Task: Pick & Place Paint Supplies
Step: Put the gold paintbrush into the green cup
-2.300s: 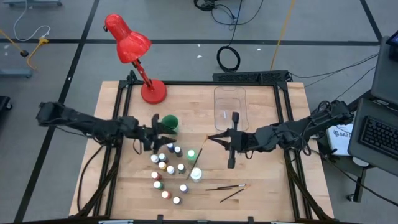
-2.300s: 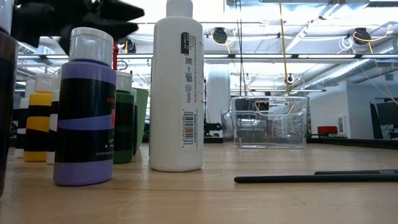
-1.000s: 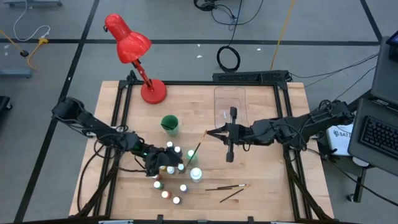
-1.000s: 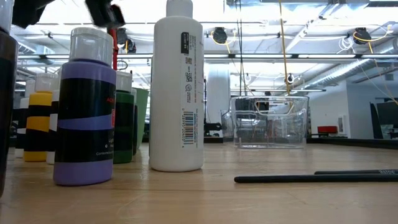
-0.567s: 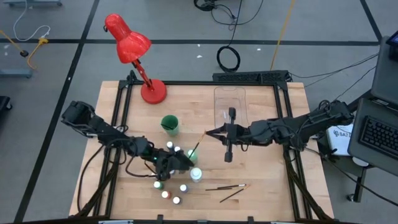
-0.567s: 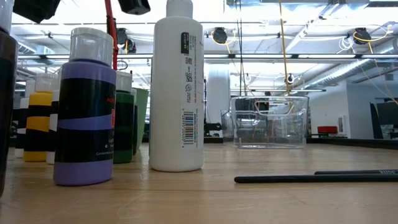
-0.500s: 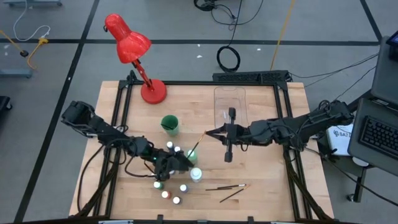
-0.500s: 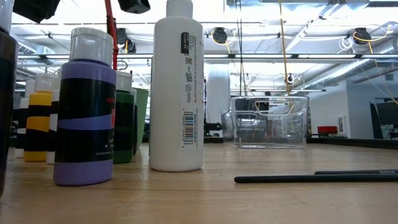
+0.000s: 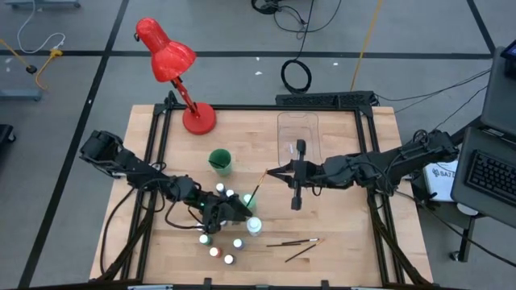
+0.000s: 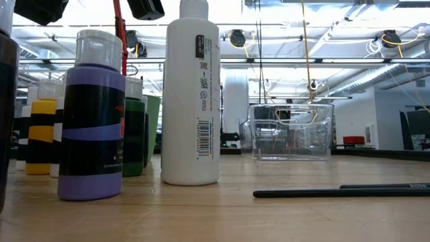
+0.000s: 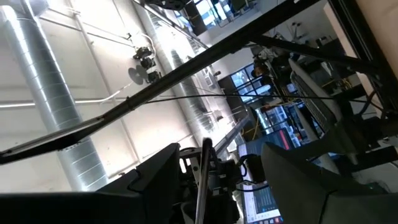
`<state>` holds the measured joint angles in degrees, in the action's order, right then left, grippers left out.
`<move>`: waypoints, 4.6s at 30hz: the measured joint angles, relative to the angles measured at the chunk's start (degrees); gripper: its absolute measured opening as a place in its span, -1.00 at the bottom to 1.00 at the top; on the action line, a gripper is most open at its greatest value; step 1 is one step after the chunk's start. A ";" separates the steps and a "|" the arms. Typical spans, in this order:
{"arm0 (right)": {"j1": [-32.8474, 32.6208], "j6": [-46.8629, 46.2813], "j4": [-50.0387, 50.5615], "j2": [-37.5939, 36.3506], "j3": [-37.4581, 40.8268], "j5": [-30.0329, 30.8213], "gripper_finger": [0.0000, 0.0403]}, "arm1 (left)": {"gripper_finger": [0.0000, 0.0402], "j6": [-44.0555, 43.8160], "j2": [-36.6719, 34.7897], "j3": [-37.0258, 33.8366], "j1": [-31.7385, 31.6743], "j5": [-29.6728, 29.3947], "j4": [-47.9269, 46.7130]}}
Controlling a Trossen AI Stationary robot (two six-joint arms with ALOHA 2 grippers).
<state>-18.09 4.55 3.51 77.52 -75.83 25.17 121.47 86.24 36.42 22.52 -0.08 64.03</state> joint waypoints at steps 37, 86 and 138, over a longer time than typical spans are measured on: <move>0.00 -0.55 3.77 -0.04 0.00 0.03 -0.99 | -0.99 -2.86 -0.03 3.32 0.00 -13.39 -5.49; -8.92 7.61 -59.84 3.58 54.77 0.27 -0.63 | -1.00 -112.87 -41.18 10.35 -14.69 -9.10 -75.27; -8.87 -0.02 -59.00 6.14 54.80 0.26 -0.63 | -1.00 -118.63 -37.42 -20.49 -36.76 -2.42 -46.98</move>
<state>-26.96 4.53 -55.48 83.66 -21.04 25.43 2.83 48.82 15.94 -14.24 -2.50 17.05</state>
